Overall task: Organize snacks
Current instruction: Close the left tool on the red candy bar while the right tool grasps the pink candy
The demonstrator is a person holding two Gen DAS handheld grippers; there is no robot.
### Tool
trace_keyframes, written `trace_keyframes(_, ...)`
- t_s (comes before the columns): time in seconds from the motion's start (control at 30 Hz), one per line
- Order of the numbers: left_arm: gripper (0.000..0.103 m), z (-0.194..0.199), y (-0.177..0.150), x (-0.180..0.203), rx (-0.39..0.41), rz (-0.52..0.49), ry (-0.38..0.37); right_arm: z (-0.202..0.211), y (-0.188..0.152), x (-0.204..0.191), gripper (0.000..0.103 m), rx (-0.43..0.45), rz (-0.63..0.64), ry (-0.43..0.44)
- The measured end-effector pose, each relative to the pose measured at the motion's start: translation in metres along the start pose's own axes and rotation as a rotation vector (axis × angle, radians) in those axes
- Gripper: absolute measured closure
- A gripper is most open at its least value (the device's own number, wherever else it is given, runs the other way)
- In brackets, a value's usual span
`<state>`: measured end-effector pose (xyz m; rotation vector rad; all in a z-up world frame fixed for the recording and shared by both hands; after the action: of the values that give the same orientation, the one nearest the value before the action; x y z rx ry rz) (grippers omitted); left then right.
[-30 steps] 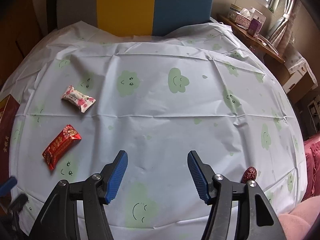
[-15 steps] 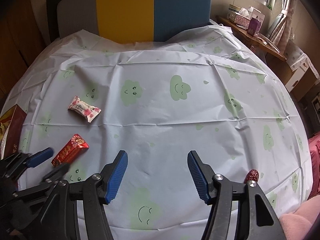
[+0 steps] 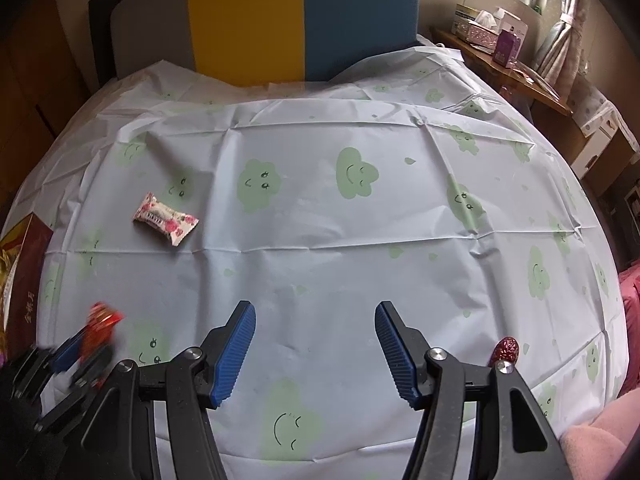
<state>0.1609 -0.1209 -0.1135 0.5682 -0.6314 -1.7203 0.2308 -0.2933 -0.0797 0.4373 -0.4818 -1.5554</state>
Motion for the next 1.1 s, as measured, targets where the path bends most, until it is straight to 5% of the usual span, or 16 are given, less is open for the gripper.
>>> trace_keyframes(0.17, 0.080, 0.013, -0.031, -0.015, 0.042, 0.032, 0.021, -0.002, -0.005, -0.013, 0.040, -0.003, 0.049, 0.030)
trace_keyframes(0.5, 0.080, 0.014, -0.039, -0.017, 0.126, 0.017, 0.002, 0.004, -0.019, -0.074, 0.046, -0.006, 0.198, 0.251)
trace_keyframes(0.67, 0.080, 0.017, -0.040, -0.015, 0.155, 0.016, 0.010, -0.008, 0.001, -0.108, 0.046, -0.026, 0.278, 0.296)
trace_keyframes(1.1, 0.080, 0.018, -0.043, -0.020, 0.174, 0.068, -0.036, -0.086, 0.057, -0.165, 0.047, -0.122, 0.492, 0.223)
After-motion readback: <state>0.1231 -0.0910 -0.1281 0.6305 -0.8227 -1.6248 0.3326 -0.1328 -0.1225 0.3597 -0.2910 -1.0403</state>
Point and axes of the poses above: each gripper's, at about its wrist camera, not at the fingertips, and z roughly against the way its jaws point, x to its right, y to its top, the point moved 6 cm from there along -z, roughly the way its jaws point, and after that the axes turned 5 degrees about x, right-handed, at the moved point
